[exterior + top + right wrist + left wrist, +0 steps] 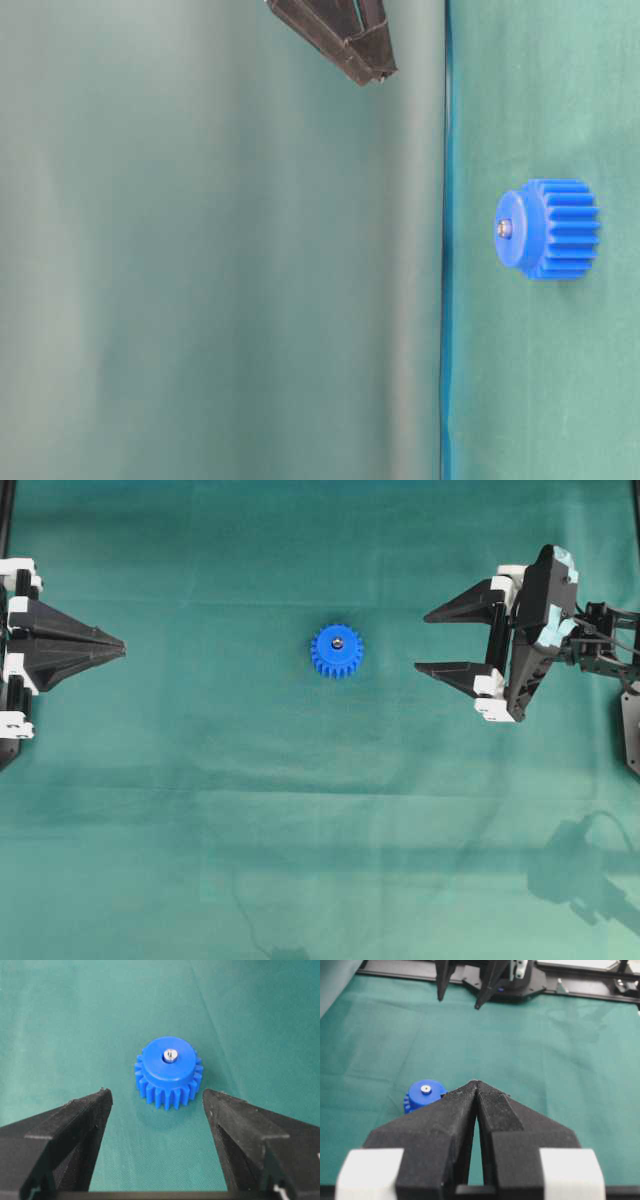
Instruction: Insert the shaft placed at a random location into the center hole of the small gear at another random location.
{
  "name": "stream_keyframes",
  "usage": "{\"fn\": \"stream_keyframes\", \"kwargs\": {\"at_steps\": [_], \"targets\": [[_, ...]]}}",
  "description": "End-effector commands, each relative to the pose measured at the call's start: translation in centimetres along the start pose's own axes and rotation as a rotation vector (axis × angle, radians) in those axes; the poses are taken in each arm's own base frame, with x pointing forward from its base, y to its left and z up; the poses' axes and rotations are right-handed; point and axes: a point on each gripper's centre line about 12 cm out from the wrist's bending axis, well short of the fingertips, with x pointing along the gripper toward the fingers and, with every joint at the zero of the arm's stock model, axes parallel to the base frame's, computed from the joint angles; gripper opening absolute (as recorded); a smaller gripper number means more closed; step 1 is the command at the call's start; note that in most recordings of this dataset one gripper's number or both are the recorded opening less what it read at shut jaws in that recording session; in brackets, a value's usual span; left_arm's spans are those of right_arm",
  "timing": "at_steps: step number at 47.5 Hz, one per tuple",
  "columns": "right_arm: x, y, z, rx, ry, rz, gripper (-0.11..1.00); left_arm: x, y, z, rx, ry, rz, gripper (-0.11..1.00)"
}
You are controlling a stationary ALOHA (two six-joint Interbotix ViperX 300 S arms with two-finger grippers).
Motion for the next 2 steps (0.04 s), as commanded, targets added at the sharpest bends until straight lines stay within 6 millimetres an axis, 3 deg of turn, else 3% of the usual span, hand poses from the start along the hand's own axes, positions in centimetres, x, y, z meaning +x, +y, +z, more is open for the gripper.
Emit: {"fn": "stream_keyframes", "kwargs": {"at_steps": [1, 2], "targets": [[-0.15, 0.2, 0.7, 0.004, -0.025, 0.006, 0.74, 0.11, 0.01, 0.36, -0.003, -0.009, 0.001, 0.0], [-0.18, 0.21, 0.73, 0.004, -0.027, 0.007, 0.74, 0.11, 0.01, 0.42, -0.005, -0.011, 0.002, 0.0]]}}
